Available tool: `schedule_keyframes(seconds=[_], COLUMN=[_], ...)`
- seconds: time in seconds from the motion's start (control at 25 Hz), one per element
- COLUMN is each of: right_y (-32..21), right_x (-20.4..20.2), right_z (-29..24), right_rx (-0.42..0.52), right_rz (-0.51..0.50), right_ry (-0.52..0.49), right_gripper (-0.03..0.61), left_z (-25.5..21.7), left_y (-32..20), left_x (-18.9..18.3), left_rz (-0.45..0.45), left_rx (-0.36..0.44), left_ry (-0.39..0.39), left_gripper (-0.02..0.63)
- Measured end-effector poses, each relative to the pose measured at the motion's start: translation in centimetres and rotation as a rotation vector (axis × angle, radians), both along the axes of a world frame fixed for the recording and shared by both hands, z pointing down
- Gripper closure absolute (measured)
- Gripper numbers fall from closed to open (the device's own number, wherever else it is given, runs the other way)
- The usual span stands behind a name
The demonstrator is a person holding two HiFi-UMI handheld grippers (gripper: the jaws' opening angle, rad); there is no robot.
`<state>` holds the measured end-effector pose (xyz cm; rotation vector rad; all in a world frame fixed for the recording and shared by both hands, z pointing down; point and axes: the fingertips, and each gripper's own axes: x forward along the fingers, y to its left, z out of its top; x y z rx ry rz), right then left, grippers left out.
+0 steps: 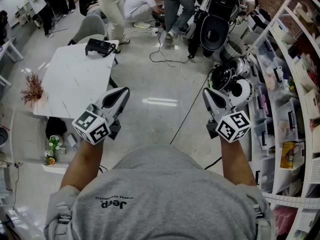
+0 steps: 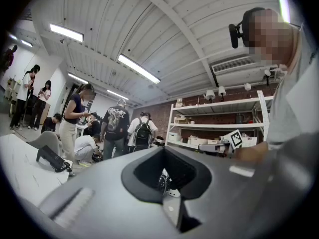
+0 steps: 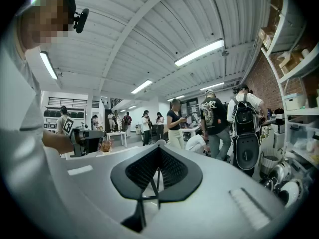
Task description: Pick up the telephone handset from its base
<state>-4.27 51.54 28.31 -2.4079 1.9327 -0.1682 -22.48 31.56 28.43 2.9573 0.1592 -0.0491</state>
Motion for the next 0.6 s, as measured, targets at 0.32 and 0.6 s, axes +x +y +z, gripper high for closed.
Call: schedule_keyframes(seconds=[0.32, 0.6], right_y=[0.4, 1.4], right_x=[0.7, 1.5], right_z=[0.0, 0.0], right_rx=[-0.002, 0.002], right_rz=[-0.003, -0.02], right_ry=[0.002, 0.007], right_gripper=[0.577, 0.575], left_z=[-0.6, -0.8], left_y=[0.8, 2.2], left_x=[0.7, 1.4], left_rz=[-0.005, -0.017], left_rx=[-0.01, 0.002], left_ry=[-0.002, -0.004], left_gripper=[0.554, 0.554])
